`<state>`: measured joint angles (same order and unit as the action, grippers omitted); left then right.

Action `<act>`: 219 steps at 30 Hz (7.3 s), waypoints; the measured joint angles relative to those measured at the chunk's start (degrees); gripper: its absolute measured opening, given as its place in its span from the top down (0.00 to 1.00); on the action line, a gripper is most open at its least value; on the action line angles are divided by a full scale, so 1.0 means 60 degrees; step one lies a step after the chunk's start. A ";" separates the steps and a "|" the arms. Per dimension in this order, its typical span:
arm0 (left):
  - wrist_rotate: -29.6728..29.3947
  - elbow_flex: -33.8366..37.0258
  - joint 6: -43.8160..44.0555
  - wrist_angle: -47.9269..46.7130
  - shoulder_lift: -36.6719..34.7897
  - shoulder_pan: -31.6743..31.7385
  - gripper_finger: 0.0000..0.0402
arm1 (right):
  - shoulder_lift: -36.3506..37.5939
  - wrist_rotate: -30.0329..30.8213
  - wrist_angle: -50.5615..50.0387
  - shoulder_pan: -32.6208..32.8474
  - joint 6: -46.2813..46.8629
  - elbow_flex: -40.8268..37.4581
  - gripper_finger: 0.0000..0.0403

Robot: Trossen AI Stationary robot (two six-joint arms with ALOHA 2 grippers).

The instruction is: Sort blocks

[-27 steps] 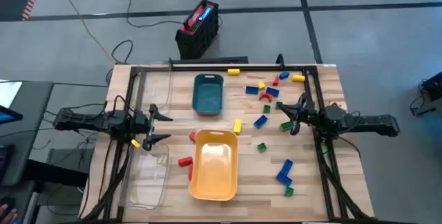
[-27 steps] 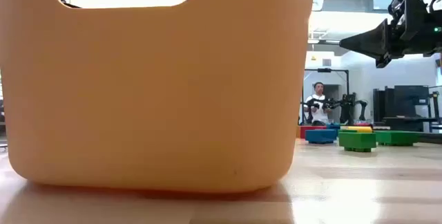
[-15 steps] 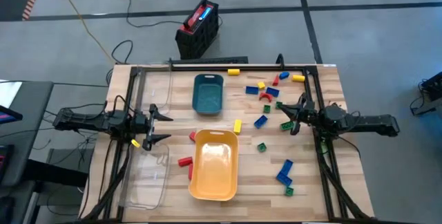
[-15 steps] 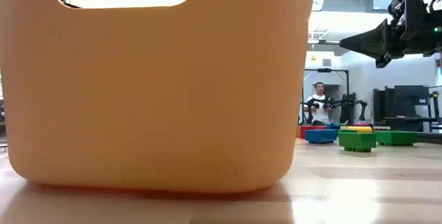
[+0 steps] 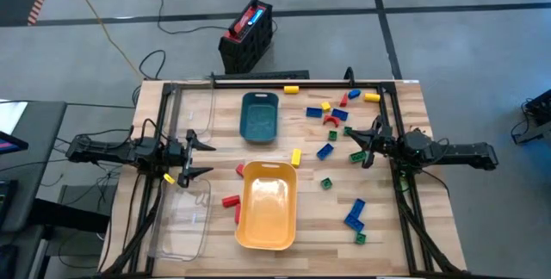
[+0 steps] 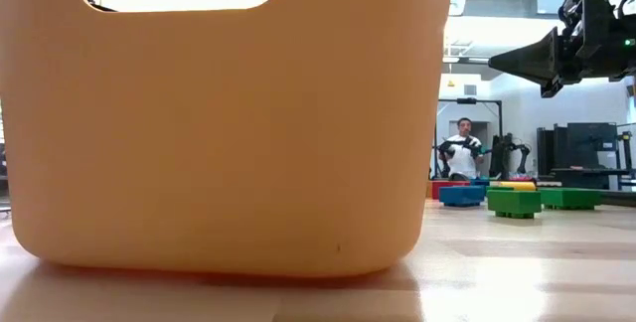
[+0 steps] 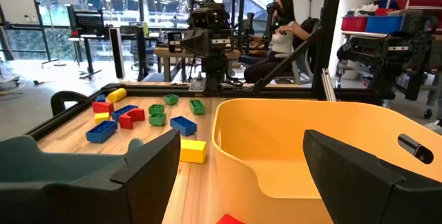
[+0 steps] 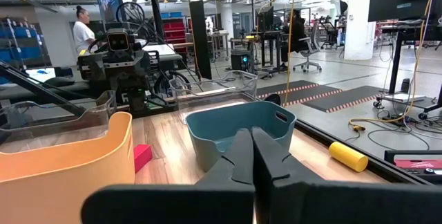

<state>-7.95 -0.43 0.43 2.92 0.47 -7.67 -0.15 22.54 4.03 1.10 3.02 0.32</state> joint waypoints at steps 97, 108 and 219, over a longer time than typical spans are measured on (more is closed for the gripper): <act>-0.1263 -0.5781 0.1002 -0.4818 0.7308 0.0009 0.25 | -0.4977 0.1128 0.1062 0.0864 -0.0439 0.2131 0.96; -0.0988 -0.7446 -0.0497 -0.6515 1.0867 0.0057 0.25 | -0.6313 0.1003 0.0734 0.0920 -0.0601 0.3376 0.63; 0.1815 -1.2843 -0.5152 -0.6604 1.6904 0.6181 0.69 | -1.0223 0.1185 0.3143 0.1953 -0.0513 0.4696 0.51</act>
<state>2.93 -77.48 -30.48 -36.71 101.89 29.42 -61.48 29.65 22.89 12.81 -0.05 28.50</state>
